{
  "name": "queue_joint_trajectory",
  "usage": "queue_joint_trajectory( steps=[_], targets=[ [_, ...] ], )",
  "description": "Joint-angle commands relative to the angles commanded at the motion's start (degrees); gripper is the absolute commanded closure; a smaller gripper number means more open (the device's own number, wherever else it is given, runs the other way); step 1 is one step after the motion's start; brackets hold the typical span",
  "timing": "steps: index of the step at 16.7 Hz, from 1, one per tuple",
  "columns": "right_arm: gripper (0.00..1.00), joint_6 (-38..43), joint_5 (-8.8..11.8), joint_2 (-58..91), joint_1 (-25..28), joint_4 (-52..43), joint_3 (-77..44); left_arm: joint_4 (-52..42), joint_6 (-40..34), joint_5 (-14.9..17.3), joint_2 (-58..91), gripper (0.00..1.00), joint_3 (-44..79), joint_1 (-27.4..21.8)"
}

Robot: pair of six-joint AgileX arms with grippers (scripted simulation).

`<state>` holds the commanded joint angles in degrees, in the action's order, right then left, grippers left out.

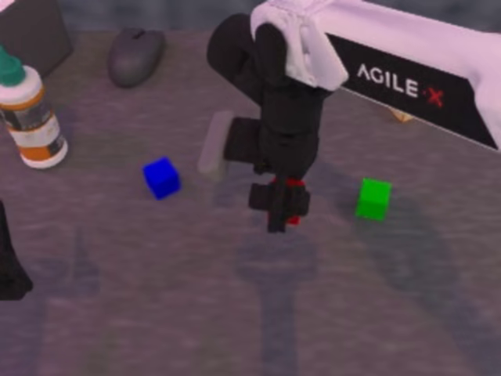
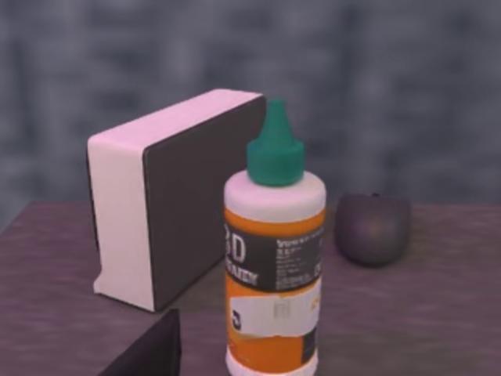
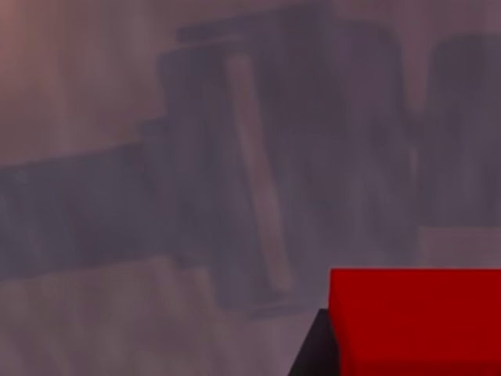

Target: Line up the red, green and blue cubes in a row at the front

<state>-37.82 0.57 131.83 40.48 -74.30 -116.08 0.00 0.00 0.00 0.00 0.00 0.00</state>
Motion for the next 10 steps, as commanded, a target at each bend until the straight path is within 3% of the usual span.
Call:
queue_joint_trajectory(
  steps=[5, 10],
  targets=[
    [1.00, 5.31, -0.12, 0.09, 15.25, -1.47, -2.36, 0.00, 0.00, 0.00, 0.00, 0.00, 0.00, 0.00],
    [1.00, 6.34, -0.21, -0.04, 17.56, -1.64, -2.79, 0.00, 0.00, 0.00, 0.00, 0.00, 0.00, 0.00]
  ],
)
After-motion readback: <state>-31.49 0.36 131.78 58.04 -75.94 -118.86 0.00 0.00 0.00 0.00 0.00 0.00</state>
